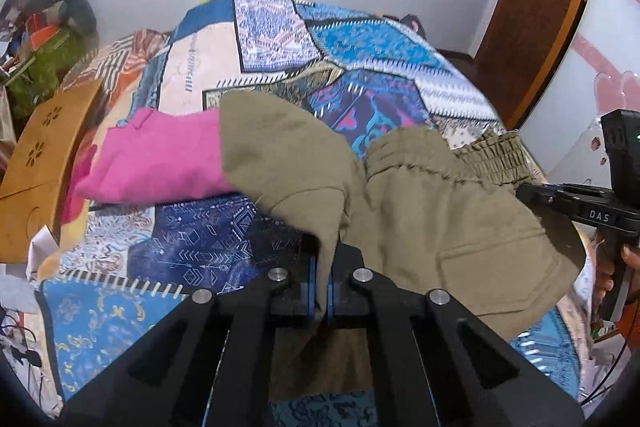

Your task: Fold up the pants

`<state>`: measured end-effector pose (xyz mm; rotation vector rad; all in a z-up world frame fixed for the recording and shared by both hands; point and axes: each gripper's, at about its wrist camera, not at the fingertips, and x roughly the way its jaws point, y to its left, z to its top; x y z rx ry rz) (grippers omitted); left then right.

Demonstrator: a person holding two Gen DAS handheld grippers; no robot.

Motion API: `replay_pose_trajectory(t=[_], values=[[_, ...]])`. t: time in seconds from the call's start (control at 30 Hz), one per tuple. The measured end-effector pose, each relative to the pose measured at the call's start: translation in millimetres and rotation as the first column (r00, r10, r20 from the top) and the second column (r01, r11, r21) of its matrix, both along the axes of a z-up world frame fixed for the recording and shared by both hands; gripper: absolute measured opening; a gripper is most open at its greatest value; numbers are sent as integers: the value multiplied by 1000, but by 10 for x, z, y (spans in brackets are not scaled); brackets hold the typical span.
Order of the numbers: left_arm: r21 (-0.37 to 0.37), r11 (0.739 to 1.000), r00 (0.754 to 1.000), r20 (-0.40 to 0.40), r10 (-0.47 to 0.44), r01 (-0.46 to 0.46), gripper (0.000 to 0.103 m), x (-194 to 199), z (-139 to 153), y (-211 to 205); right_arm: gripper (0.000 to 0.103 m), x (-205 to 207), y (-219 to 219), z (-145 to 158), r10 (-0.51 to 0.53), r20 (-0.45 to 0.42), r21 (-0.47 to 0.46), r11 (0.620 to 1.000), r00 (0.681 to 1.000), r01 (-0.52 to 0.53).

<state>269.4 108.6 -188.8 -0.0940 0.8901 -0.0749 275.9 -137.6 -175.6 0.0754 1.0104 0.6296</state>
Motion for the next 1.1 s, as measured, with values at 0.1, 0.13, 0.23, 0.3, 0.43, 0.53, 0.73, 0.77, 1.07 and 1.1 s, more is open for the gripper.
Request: replay_pose_trajectory(t=[0.1,0.13,0.23,0.3,0.43,0.53,0.73,0.77,1.07,1.1], values=[[-2,1000,1000,21,3,-3,3,-54,116,41,13,-41,87,168,13,37,9,1000,999,-14],[-3,1000,1000,27,5,-5,3,-77,150,55,13,-54,123,219,17,50,9,1000,999,-18],[1,1000,999,51,14,-14,3,-138,260,119,13,-56,213,365,29,84,20,999,996,-31],[0,1000,997,68,21,-21,3,-167,337,175,13,-44,286,456,37,108,22,999,994,-39],[-24,999,995,96,37,-35,3,-189,495,350,13,3,438,591,57,146,24,998,988,-61],[-24,998,992,110,55,-52,3,-152,571,497,13,61,581,671,71,170,24,997,983,-76],[-11,996,989,121,87,-86,3,22,616,815,13,225,940,742,98,203,29,994,974,-106],[-13,996,989,118,94,-93,3,63,612,880,13,262,1009,741,104,207,29,993,973,-112],[35,987,981,118,153,-159,3,452,530,1451,13,649,1668,675,141,219,20,989,966,-149],[39,984,979,117,166,-172,3,514,501,1538,13,701,1748,663,145,220,22,988,965,-154]])
